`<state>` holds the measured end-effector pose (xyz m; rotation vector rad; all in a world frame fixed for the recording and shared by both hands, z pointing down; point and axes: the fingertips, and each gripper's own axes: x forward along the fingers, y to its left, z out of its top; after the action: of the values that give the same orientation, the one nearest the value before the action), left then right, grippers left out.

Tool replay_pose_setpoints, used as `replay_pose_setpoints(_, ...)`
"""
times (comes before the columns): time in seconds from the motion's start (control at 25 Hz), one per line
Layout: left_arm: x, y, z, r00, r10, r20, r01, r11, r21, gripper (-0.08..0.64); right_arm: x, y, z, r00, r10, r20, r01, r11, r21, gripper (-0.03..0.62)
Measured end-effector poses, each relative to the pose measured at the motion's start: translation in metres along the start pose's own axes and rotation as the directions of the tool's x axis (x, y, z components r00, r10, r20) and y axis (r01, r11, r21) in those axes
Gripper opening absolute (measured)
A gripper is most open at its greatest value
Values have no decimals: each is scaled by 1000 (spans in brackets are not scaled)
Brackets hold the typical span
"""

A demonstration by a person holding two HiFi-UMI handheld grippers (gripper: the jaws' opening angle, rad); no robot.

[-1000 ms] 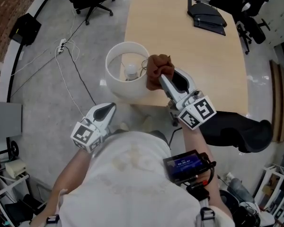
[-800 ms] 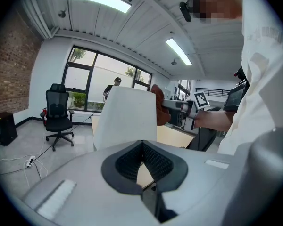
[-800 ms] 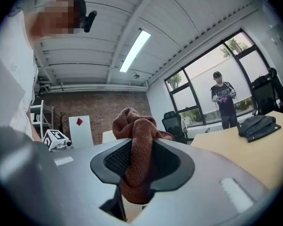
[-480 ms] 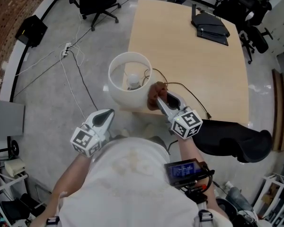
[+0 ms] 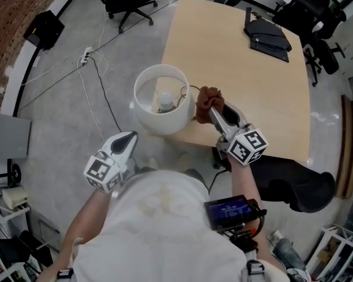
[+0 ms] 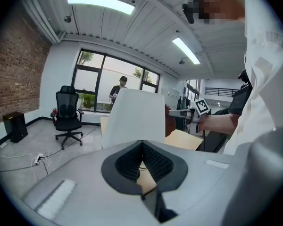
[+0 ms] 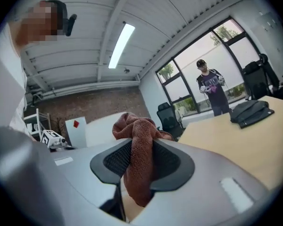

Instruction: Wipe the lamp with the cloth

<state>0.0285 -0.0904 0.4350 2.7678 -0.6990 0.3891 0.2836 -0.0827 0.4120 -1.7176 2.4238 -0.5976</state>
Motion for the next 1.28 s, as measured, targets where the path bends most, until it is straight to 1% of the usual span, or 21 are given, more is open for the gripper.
replay_pose_setpoints(0.08,-2,4,8,999,29,25,-29,1000,2,2,9,15,35,994,97,57,-95,995,-33,143)
replay_pose_setpoints(0.16,-4,3,22,996,57,67,-58,998,13,2,18,32,63,978,187,94,-181,981,-69,143)
replay_pose_setpoints(0.24,-6,0,38,991,75,111,-78,997,20,2,25,45,77,962,252,105,-242,966,-93,143)
replay_pose_setpoints(0.32,-6,-2,50,986,89,139,-92,996,14,2,33,52,75,956,282,76,-274,956,-110,143)
replay_pose_setpoints(0.4,-6,-2,54,983,103,149,-104,995,3,2,42,51,66,958,285,34,-280,953,-116,143)
replay_pose_setpoints(0.56,-6,2,50,982,133,132,-133,991,-13,2,45,38,47,961,276,-3,-276,960,-56,143)
replay_pose_setpoints(0.72,-5,3,44,982,154,112,-153,988,-19,2,47,22,15,966,247,-79,-250,968,-26,143)
replay_pose_setpoints(0.84,0,-2,47,981,163,103,-162,987,-21,2,46,4,-11,969,215,-121,-214,977,21,143)
replay_pose_setpoints(0.92,3,-7,48,981,168,100,-167,986,-20,2,44,-8,-29,968,189,-165,-183,982,49,143)
replay_pose_setpoints(1.04,5,-13,49,979,182,97,-180,983,-25,2,40,-27,-49,963,144,-227,-134,989,61,143)
replay_pose_setpoints(1.12,6,-16,48,977,193,92,-191,981,-26,2,39,-37,-46,966,127,-226,-117,992,57,143)
replay_pose_setpoints(1.28,3,-16,42,971,223,84,-221,975,-37,2,43,-45,-7,981,137,-139,-133,990,36,136)
